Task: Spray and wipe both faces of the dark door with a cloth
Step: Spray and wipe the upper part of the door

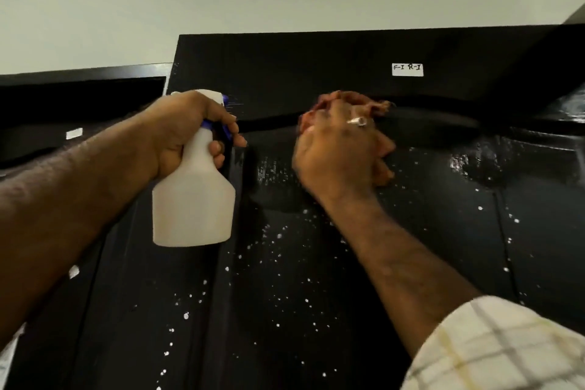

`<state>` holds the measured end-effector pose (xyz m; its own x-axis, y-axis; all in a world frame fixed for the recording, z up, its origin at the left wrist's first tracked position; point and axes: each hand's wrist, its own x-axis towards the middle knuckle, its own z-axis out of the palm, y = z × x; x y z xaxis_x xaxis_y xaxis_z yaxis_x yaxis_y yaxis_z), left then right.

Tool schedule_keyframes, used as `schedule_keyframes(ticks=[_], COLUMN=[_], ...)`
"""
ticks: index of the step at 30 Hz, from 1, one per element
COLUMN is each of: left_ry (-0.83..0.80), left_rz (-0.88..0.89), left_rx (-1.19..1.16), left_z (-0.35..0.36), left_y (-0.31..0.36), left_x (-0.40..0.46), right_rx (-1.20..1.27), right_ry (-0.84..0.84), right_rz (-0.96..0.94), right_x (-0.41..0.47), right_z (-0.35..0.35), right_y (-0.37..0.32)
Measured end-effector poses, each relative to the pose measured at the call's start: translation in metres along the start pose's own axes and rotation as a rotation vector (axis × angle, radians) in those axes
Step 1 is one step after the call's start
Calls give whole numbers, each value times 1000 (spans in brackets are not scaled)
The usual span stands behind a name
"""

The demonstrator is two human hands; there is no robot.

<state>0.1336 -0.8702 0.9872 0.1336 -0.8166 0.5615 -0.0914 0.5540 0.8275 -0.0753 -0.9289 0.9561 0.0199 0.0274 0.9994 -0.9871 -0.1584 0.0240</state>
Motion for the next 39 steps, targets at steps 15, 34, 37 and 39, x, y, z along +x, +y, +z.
schedule_keyframes(ticks=[15, 34, 37, 39], left_ry=[80, 85, 60, 50], left_rz=[-10, -4, 3, -2], left_rx=[18, 67, 51, 43], left_z=[28, -75, -96, -110], left_y=[10, 17, 15, 11], left_x=[-30, -32, -31, -30], right_rx=[-36, 154, 62, 22], right_ry=[107, 57, 139, 136], right_rz=[173, -206, 90, 219], right_x=[1, 19, 22, 20], right_z=[-18, 4, -6, -5], right_y=[131, 17, 43, 33])
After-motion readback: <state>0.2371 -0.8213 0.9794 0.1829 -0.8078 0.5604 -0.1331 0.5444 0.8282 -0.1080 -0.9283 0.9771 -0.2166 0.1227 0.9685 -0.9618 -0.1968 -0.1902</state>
